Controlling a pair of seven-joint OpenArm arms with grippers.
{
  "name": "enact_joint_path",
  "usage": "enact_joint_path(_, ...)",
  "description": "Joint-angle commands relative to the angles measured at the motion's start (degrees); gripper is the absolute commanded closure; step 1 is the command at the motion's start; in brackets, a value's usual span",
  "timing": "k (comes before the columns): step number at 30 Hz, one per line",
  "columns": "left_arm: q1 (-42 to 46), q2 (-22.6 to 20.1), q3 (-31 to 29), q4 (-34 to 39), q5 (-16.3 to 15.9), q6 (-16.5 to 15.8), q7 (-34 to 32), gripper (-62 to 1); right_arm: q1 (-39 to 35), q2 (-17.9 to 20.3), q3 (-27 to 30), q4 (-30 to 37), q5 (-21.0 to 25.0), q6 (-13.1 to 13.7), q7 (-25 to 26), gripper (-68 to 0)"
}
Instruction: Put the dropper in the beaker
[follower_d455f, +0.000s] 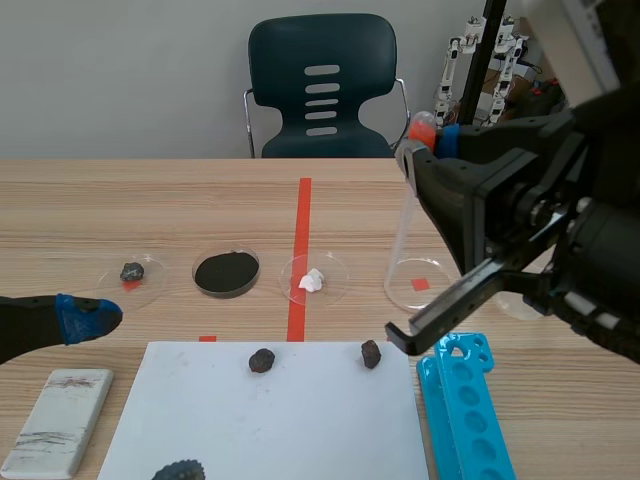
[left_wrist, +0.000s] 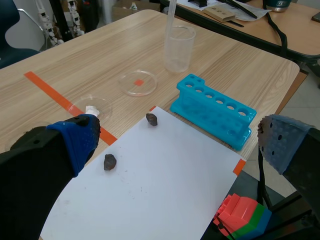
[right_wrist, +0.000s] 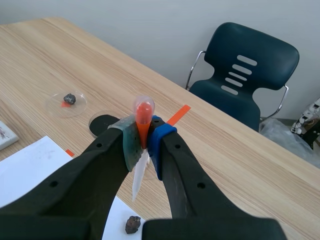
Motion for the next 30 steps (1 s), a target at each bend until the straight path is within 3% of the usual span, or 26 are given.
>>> enact_joint_path(1, -0.17, 0.15, 0.2, 0.79, -0.74, 0.11, -1.01, -62.3, 0.96, 0.13, 0.44, 0.26, 0.42, -0.2, 0.48, -1.1)
enact_joint_path(9, -0.17, 0.13, 0.2, 0.79, -0.74, 0.11, -1.01, -62.3, 1.4, 0.9, 0.72, 0.24, 0.42, -0.33, -0.02, -1.1)
enact_joint_path(15, -0.17, 0.15, 0.2, 0.79, -0.74, 0.11, -1.01, -62.3, 1.49, 5.49, 5.05, 0.24, 1.92, -4.59, 0.7, -1.1)
enact_joint_path(20, -0.17, 0.15, 0.2, 0.79, -0.74, 0.11, -1.01, -62.3, 1.46, 8.57, 11.72, -1.25, 7.19, -4.87, 1.2, -1.1)
enact_joint_path(23, -0.17, 0.13, 0.2, 0.79, -0.74, 0.11, -1.01, -62.3, 1.49, 10.67, 14.86, -4.09, 10.95, -6.23, 2.19, -1.1)
enact_joint_path(30, -0.17, 0.13, 0.2, 0.79, -0.74, 0.11, -1.01, -62.3, 1.64, 15.21, 21.9, -11.63, 20.0, -6.23, 5.33, -1.1)
